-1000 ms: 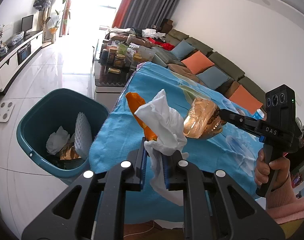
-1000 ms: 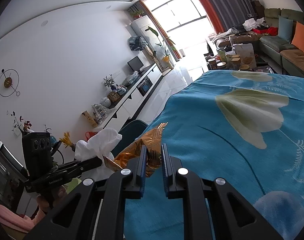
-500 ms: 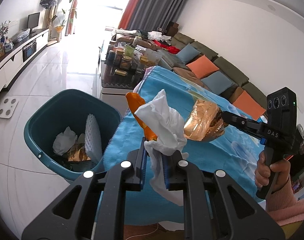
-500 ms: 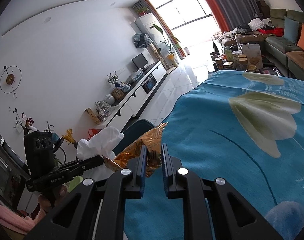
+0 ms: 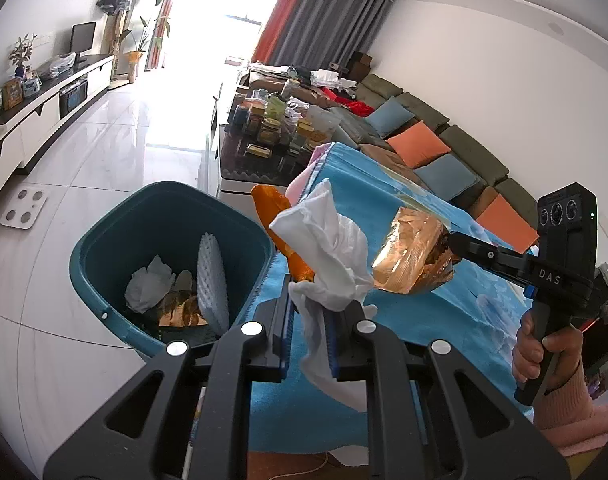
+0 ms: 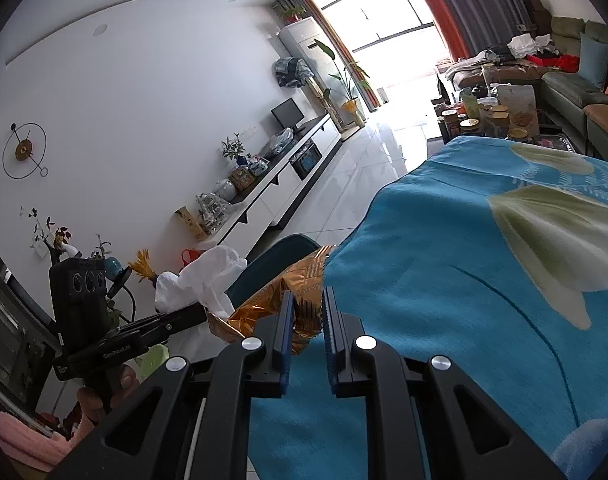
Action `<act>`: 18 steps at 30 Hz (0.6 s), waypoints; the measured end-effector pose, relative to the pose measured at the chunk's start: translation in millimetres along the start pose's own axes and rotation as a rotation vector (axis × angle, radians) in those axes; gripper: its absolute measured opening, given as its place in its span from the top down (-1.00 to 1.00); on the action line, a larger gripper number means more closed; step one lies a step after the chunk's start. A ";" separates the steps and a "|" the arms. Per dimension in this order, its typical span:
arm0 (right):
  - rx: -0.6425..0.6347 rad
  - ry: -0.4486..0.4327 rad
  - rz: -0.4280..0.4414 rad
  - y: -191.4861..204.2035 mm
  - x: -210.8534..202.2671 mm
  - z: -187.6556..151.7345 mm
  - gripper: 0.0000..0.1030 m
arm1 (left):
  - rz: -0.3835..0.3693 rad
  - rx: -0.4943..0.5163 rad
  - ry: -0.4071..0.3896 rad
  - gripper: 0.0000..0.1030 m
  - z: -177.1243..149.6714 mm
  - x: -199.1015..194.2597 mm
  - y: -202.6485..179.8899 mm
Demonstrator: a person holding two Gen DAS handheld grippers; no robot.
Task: Collect trash
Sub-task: 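Carry the tissue with the left tool while the right tool carries the gold wrapper to the bin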
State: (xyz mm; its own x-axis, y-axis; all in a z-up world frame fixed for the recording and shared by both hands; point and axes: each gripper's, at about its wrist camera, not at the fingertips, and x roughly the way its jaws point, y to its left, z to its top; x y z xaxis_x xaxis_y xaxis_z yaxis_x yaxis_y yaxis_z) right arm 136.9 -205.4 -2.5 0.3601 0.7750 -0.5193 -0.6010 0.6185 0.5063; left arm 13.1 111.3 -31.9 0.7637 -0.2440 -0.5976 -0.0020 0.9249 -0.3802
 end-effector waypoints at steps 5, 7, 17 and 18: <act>-0.005 0.011 0.007 4.5 7.5 1.3 0.75 | 0.012 -0.013 -0.006 0.73 1.3 -3.3 5.0; -0.004 0.017 0.011 5.5 10.3 1.9 0.75 | 0.015 -0.019 -0.008 0.73 2.1 -4.5 7.0; -0.015 0.030 0.019 13.0 20.6 6.7 0.75 | 0.031 -0.047 -0.013 0.73 6.5 -5.7 20.5; -0.017 0.031 0.019 14.2 21.2 6.7 0.75 | 0.032 -0.049 -0.013 0.73 6.9 -5.7 21.9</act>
State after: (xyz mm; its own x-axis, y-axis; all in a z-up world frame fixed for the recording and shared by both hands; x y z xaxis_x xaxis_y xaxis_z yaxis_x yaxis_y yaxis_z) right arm 140.8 -179.4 -1.7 0.3260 0.7822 -0.5309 -0.6198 0.6009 0.5048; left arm 13.2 135.0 -31.9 0.7713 -0.2104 -0.6007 -0.0581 0.9166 -0.3956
